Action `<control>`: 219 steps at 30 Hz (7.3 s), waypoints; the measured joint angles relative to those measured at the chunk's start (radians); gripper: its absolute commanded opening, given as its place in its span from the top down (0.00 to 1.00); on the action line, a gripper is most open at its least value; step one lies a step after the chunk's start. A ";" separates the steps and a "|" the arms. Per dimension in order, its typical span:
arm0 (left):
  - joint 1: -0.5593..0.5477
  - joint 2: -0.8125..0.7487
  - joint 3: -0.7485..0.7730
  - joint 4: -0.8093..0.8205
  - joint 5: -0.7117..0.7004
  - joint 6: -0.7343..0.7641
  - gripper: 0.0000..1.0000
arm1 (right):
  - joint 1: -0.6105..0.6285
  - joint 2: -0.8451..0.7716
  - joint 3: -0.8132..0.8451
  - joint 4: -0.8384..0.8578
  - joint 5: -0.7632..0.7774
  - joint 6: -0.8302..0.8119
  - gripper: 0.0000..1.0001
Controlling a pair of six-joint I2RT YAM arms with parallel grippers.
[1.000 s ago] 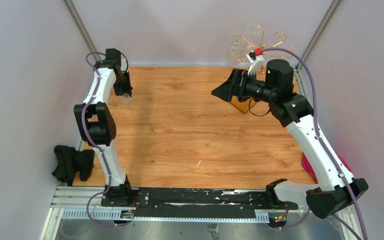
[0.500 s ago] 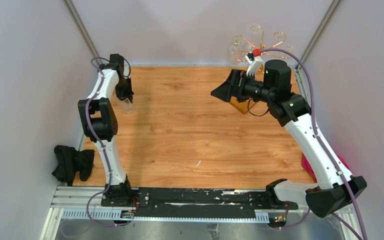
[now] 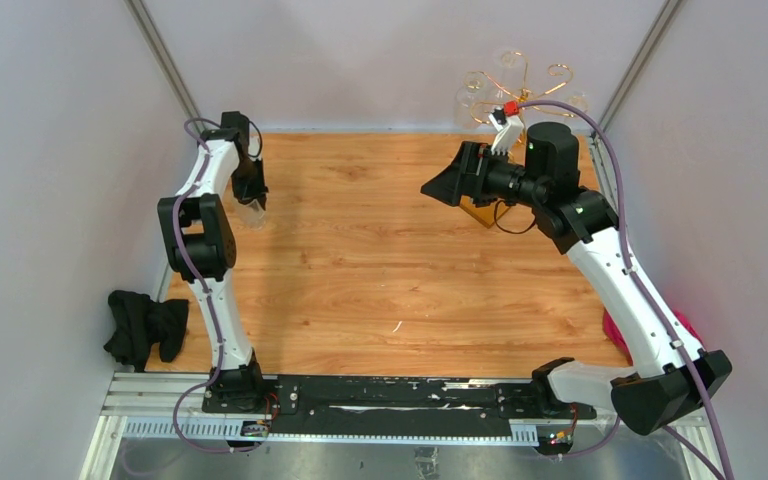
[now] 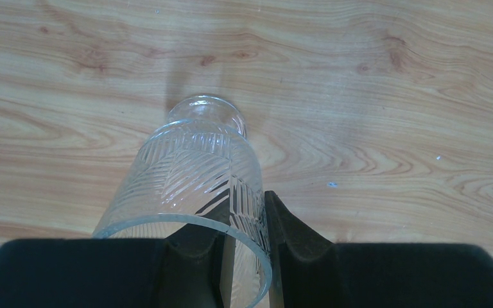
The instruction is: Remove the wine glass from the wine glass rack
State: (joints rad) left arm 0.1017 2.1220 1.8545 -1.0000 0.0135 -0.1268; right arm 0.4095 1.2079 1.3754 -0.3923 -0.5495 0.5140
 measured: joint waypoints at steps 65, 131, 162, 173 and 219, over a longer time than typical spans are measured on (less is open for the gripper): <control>-0.452 -0.088 0.332 1.006 0.603 -0.941 0.51 | -0.029 -0.179 0.187 -0.248 0.477 -0.240 0.04; -0.678 -0.724 -0.391 0.705 0.172 -0.454 0.54 | -0.306 0.711 0.826 -0.152 0.490 -0.372 0.35; -0.678 -0.724 -0.443 0.715 0.161 -0.449 0.55 | -0.325 0.679 0.766 -0.123 0.527 -0.387 1.00; -0.678 -0.724 -0.449 0.723 0.160 -0.449 0.55 | -0.325 0.679 0.766 -0.124 0.515 -0.384 1.00; -0.678 -0.707 -0.449 0.731 0.166 -0.452 0.59 | -0.338 0.489 0.596 -0.221 0.395 -0.322 1.00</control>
State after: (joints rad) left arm -0.5758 1.4147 1.4055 -0.2695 0.1799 -0.5793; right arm 0.0715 1.6966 1.9717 -0.6132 -0.1547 0.1917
